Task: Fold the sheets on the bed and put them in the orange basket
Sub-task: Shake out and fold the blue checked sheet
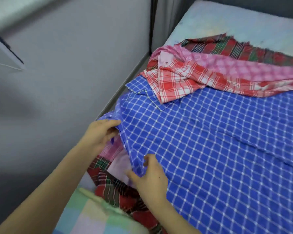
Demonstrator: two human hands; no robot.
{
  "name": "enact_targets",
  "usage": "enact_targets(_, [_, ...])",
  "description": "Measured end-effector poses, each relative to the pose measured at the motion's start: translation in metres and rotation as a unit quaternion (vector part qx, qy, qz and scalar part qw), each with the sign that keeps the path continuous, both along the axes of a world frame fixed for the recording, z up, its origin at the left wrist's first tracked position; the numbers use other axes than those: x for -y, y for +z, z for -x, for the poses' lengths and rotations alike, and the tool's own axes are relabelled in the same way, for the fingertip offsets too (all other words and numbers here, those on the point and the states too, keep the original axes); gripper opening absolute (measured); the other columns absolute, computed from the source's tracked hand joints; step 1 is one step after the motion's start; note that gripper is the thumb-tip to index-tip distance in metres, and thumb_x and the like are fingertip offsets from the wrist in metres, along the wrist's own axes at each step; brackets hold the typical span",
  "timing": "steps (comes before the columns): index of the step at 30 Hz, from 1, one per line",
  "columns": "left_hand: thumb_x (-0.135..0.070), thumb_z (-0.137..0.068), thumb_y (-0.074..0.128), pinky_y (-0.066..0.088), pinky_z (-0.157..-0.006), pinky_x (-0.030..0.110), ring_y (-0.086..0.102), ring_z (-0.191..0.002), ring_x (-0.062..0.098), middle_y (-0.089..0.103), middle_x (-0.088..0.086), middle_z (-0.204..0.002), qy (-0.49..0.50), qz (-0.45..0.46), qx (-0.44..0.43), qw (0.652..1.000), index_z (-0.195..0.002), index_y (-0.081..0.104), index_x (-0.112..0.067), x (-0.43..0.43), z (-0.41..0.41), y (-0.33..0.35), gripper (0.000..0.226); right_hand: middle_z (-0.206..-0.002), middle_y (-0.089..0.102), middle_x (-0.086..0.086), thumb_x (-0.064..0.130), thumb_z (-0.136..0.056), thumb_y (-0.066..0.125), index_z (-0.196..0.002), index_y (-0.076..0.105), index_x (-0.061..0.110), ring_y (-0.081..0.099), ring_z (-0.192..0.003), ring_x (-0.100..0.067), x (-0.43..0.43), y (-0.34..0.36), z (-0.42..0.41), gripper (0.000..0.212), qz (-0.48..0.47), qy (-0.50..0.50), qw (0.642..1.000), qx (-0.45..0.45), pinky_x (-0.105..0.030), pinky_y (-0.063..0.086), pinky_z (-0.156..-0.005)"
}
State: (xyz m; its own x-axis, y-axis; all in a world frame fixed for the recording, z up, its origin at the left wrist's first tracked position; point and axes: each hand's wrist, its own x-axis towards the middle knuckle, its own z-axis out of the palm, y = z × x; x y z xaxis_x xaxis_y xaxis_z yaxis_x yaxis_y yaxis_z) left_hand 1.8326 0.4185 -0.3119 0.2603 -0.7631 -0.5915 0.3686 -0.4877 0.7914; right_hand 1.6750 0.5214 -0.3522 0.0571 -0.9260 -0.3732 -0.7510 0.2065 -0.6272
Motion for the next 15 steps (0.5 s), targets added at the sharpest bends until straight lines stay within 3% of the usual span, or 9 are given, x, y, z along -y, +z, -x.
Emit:
enact_targets(2, [0.009, -0.081, 0.058, 0.056, -0.060, 0.019, 0.066, -0.060, 0.012, 0.070, 0.005, -0.064, -0.106, 0.062, -0.004, 0.992, -0.076, 0.063, 0.002, -0.007, 0.036, 0.053, 0.010, -0.117, 0.052, 0.012, 0.058, -0.073, 0.067, -0.131, 0.040, 0.027, 0.051, -0.107, -0.011, 0.020, 0.037, 0.012, 0.071, 0.069, -0.049, 0.996, 0.035, -0.028, 0.041, -0.081])
enact_targets(4, [0.009, -0.069, 0.066, 0.055, -0.061, 0.020, 0.065, -0.060, 0.013, 0.069, 0.007, -0.067, -0.216, 0.108, -0.022, 0.970, -0.079, 0.064, 0.005, -0.019, 0.070, 0.108, 0.011, -0.102, 0.057, 0.019, 0.046, -0.078, 0.068, -0.121, 0.049, 0.027, 0.055, -0.090, -0.005, 0.031, 0.075, 0.025, 0.051, 0.125, -0.076, 0.983, 0.108, -0.029, 0.043, -0.074])
enact_targets(6, [0.004, -0.055, 0.067, 0.055, -0.073, 0.028, 0.064, -0.072, 0.020, 0.066, 0.014, -0.080, -0.260, 0.142, -0.068, 0.953, -0.091, 0.063, 0.009, -0.024, 0.094, 0.155, 0.037, -0.072, 0.057, 0.024, 0.030, -0.075, 0.059, -0.099, 0.059, 0.023, 0.051, -0.063, -0.001, 0.032, 0.114, 0.045, 0.025, 0.182, -0.119, 0.956, 0.194, -0.026, 0.037, -0.060])
enact_targets(8, [0.005, -0.045, 0.067, 0.052, -0.088, 0.038, 0.058, -0.088, 0.029, 0.059, 0.018, -0.099, -0.228, 0.136, -0.169, 0.949, -0.105, 0.059, 0.005, -0.021, 0.106, 0.189, 0.060, -0.060, 0.054, 0.018, 0.016, -0.072, 0.054, -0.090, 0.062, 0.018, 0.046, -0.054, -0.004, 0.027, 0.148, 0.070, 0.020, 0.229, -0.149, 0.938, 0.214, -0.025, 0.034, -0.054])
enact_targets(9, [0.009, -0.037, 0.071, 0.054, -0.085, 0.038, 0.061, -0.087, 0.029, 0.061, 0.018, -0.099, -0.213, 0.118, -0.225, 0.944, -0.099, 0.061, 0.006, -0.019, 0.114, 0.208, 0.062, -0.058, 0.052, 0.014, 0.008, -0.074, 0.055, -0.090, 0.063, 0.018, 0.044, -0.052, -0.006, 0.021, 0.168, 0.087, 0.020, 0.252, -0.155, 0.933, 0.207, -0.027, 0.034, -0.053])
enact_targets(11, [0.010, -0.020, 0.078, 0.059, -0.062, 0.032, 0.068, -0.065, 0.027, 0.068, 0.019, -0.078, -0.196, 0.076, -0.312, 0.927, -0.070, 0.067, 0.007, -0.018, 0.129, 0.236, 0.051, -0.057, 0.048, 0.009, 0.002, -0.078, 0.057, -0.090, 0.064, 0.016, 0.039, -0.052, -0.009, 0.008, 0.200, 0.113, 0.020, 0.296, -0.144, 0.930, 0.162, -0.026, 0.029, -0.052])
enact_targets(12, [0.008, -0.025, 0.077, 0.058, -0.053, 0.030, 0.067, -0.055, 0.026, 0.067, 0.019, -0.068, -0.210, 0.060, -0.326, 0.920, -0.060, 0.067, 0.007, -0.026, 0.142, 0.256, 0.036, -0.057, 0.046, 0.006, 0.004, -0.080, 0.056, -0.089, 0.063, 0.015, 0.036, -0.051, -0.011, -0.005, 0.221, 0.129, 0.016, 0.314, -0.139, 0.928, 0.142, -0.026, 0.026, -0.051])
enact_targets(14, [0.003, -0.057, 0.069, 0.054, -0.048, 0.027, 0.064, -0.047, 0.024, 0.064, 0.017, -0.059, -0.199, 0.023, -0.315, 0.928, -0.053, 0.065, 0.008, -0.037, 0.167, 0.280, 0.008, -0.056, 0.044, 0.004, 0.006, -0.087, 0.056, -0.085, 0.062, 0.017, 0.033, -0.051, -0.013, -0.024, 0.253, 0.153, 0.013, 0.323, -0.126, 0.927, 0.144, -0.024, 0.023, -0.051])
enact_targets(15, [0.001, -0.075, 0.061, 0.052, -0.046, 0.023, 0.061, -0.044, 0.021, 0.062, 0.015, -0.057, -0.196, 0.013, -0.288, 0.937, -0.055, 0.063, 0.007, -0.040, 0.180, 0.288, 0.021, -0.056, 0.044, 0.006, 0.004, -0.090, 0.055, -0.086, 0.061, 0.023, 0.034, -0.051, -0.013, -0.031, 0.270, 0.164, 0.020, 0.329, -0.132, 0.923, 0.151, -0.024, 0.023, -0.051])
